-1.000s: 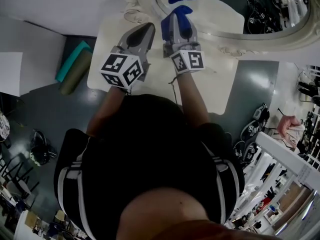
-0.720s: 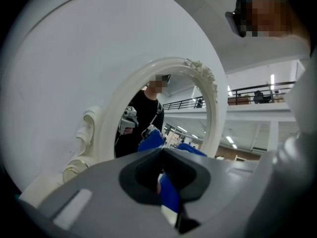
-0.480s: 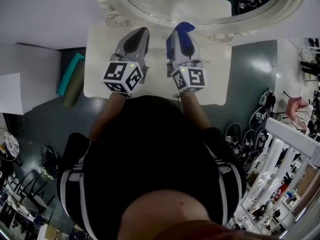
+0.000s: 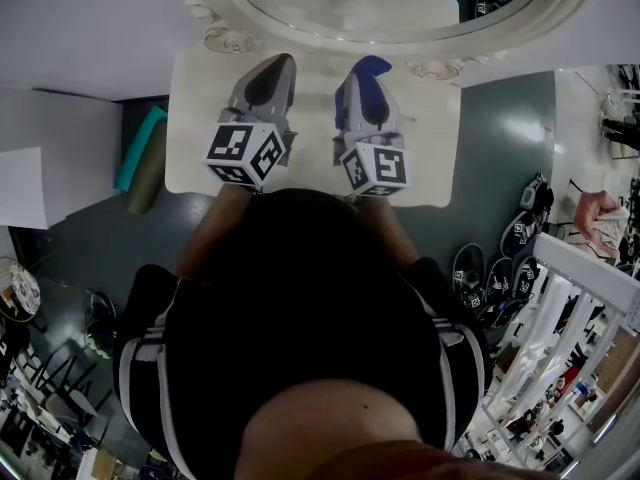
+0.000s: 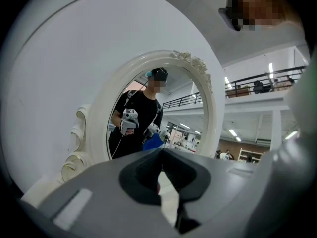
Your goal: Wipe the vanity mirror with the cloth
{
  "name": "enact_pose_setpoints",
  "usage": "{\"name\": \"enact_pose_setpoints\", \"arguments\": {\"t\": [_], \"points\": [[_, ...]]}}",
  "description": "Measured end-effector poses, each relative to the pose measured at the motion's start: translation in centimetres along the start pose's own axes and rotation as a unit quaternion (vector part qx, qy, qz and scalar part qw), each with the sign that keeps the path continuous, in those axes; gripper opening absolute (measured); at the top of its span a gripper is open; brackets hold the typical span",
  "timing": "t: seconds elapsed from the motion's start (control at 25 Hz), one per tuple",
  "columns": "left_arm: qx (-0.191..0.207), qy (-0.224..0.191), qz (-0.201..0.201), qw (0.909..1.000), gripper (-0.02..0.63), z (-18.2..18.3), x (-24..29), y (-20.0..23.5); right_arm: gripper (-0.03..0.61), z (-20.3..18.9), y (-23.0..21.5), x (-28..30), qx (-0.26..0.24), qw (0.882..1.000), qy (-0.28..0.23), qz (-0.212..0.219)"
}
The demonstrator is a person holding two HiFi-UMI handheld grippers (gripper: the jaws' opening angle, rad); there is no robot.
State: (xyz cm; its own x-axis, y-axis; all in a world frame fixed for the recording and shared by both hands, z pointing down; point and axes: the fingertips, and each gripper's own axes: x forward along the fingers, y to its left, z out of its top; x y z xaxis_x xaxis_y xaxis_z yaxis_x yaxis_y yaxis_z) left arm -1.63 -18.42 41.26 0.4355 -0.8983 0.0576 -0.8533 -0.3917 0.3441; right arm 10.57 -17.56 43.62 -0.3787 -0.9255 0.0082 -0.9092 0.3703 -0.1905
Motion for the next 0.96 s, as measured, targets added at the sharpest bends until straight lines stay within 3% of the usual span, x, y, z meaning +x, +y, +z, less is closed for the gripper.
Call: {"name": "enact_pose_setpoints", "arguments": {"t": [0.96], "points": [[-0.007,0.007,-0.01,0.9999,0.009,-0.4,0.2,-1.5,0.04,1.3,1.1,-0.9,-0.006,1.0,-0.022,0.016]]}}
